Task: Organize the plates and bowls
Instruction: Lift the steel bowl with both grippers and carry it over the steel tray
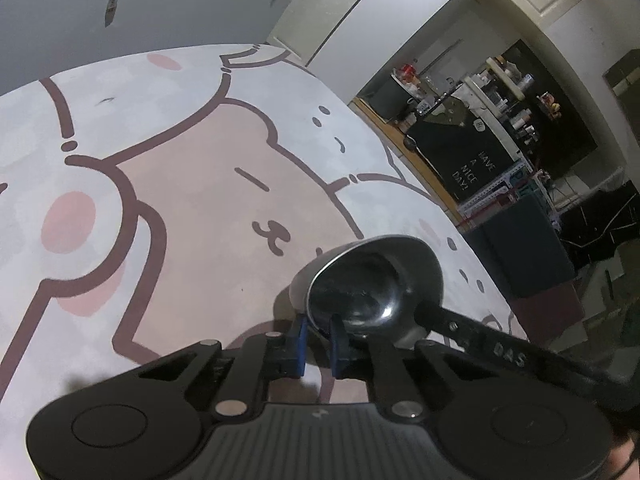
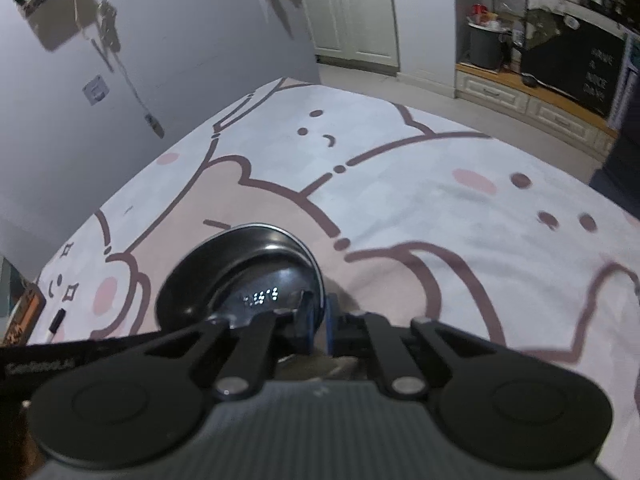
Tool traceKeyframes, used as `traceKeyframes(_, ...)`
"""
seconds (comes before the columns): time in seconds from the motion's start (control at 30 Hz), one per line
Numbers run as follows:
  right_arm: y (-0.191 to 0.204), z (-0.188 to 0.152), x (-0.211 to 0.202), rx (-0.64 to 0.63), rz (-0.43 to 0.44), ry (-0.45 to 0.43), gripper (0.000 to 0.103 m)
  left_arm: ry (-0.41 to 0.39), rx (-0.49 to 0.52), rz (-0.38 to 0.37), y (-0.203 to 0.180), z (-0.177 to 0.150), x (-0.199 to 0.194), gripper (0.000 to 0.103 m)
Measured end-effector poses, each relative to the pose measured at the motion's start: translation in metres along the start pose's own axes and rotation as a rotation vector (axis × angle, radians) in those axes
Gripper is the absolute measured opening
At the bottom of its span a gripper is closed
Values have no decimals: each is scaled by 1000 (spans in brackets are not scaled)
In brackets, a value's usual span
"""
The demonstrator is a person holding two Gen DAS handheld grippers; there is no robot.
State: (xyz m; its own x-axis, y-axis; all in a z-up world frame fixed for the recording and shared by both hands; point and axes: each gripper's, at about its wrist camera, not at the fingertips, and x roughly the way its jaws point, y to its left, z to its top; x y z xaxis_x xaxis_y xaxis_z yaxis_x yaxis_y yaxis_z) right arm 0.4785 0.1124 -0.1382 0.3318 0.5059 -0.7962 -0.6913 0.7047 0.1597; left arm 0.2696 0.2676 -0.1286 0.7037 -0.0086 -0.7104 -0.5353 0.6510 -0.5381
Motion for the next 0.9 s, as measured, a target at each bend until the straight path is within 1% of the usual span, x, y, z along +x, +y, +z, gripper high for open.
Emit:
traceKeyframes(0.1, -1, -11, -14, 15, -8, -5, 7, 11, 11, -14, -7, -2, -6, 11)
traceKeyframes(0.33, -11, -38, -63, 109, -24, -45, 8, 23, 99, -82, -35, -15, -31, 10)
traceKeyframes(0.6, -14, -82, -129, 196, -72, -96, 8, 57, 214, -144, -66, -44, -58, 10)
traceKeyframes(0.9, -9, -135, -185, 274, -136, -130, 9, 115, 309, -193, -84, -79, -83, 10)
